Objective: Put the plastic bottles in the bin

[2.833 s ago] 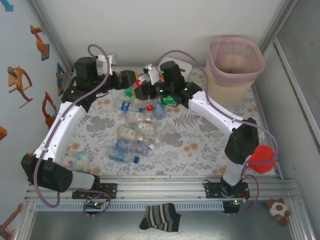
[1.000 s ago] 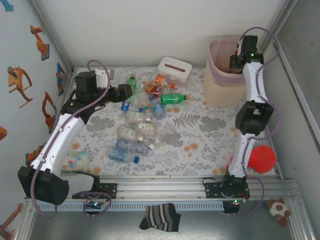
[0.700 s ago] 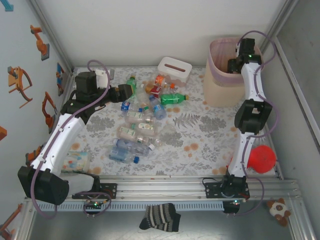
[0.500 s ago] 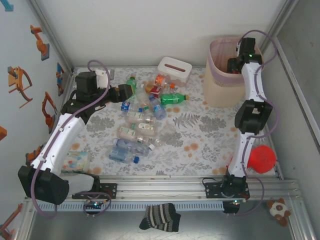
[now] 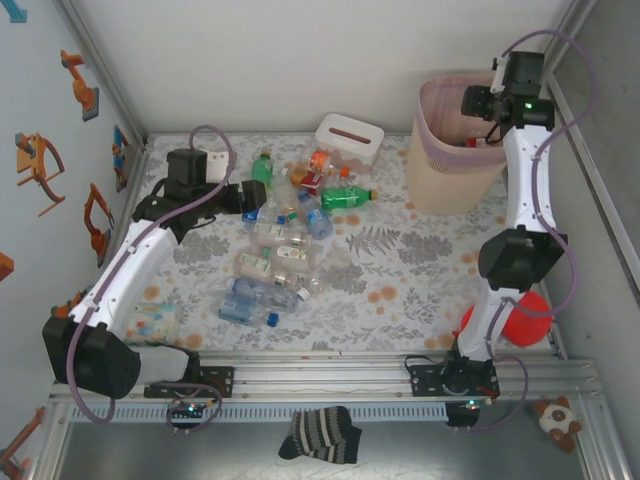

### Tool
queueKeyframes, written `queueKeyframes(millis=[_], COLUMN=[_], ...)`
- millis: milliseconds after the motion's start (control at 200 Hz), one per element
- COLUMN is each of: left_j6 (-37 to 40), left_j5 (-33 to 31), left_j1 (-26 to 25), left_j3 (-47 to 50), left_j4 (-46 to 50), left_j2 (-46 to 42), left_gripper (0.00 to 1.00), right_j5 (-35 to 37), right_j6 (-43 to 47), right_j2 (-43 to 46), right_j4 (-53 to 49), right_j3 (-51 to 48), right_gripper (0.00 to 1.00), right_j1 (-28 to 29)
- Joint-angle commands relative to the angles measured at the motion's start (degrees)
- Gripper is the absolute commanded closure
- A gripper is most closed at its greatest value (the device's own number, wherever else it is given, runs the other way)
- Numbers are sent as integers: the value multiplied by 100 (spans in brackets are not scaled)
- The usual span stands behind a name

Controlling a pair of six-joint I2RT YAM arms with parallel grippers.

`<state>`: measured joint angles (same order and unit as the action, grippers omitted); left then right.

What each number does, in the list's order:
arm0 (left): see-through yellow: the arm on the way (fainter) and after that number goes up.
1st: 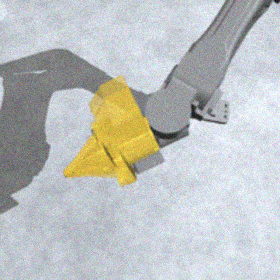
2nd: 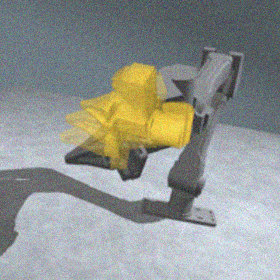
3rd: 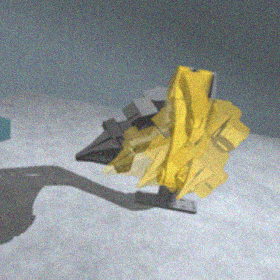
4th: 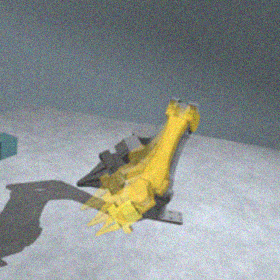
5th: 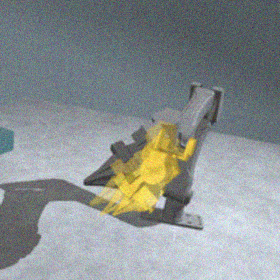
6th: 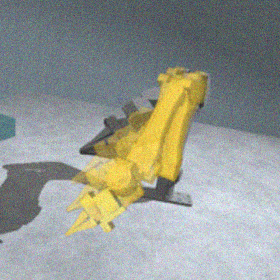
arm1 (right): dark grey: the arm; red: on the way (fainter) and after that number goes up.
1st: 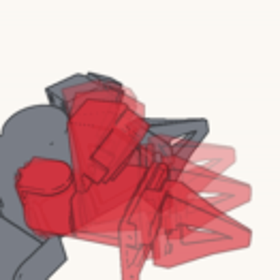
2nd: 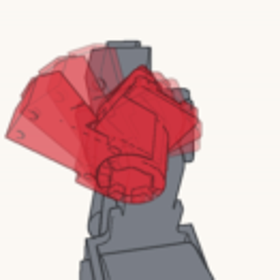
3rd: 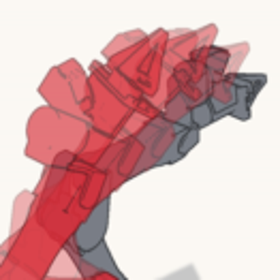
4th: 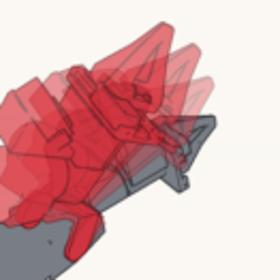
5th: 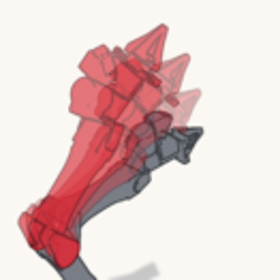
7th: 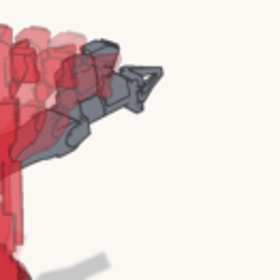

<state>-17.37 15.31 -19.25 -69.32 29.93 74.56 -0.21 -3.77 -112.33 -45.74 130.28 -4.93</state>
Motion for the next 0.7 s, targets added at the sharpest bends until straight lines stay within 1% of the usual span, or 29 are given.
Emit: queueKeyframes(millis=[0, 55, 135, 170, 215, 255, 295, 350, 421, 536, 691], left_j6=[-206, -439, -1035, -1468, -2074, -2768, -3286, -4102, -5045, -6371, -7616], left_j5=[-888, -1262, -1738, -2060, -2438, -2750, -3058, -3306, -3462, -3404, -3143], left_j1=[-176, -273, -396, -450, -526, -609, -721, -898, -1135, -1488, -1911], left_j3=[-187, -196, -122, -55, 19, 48, 50, 71, 162, 429, 981], left_j4=[888, 1218, 1533, 1677, 1881, 2147, 2477, 2891, 3319, 3737, 3845], left_j2=[-11, -53, -185, -249, -316, -345, -355, -368, -413, -452, -450], left_gripper=[20, 20, 20, 20, 24, 24, 24, 25, 26, 25, 24], right_j5=[-448, -506, -518, -553, -576, -608, -629, -685, -738, -883, -928], right_j6=[-187, -193, -241, -254, -294, -331, -370, -409, -455, -529, -538], right_j2=[379, 551, 816, 923, 1099, 1232, 1353, 1493, 1636, 1773, 1881], right_j4=[45, 72, 157, 212, 318, 402, 475, 551, 624, 697, 703], right_j3=[-341, -534, -854, -1022, -1292, -1478, -1652, -1844, -2044, -2223, -2315], right_gripper=[24, 24, 25, 25, 25, 25, 25, 25, 25, 25, 25], right_j1=[212, 309, 449, 491, 585, 650, 717, 797, 879, 982, 1077])
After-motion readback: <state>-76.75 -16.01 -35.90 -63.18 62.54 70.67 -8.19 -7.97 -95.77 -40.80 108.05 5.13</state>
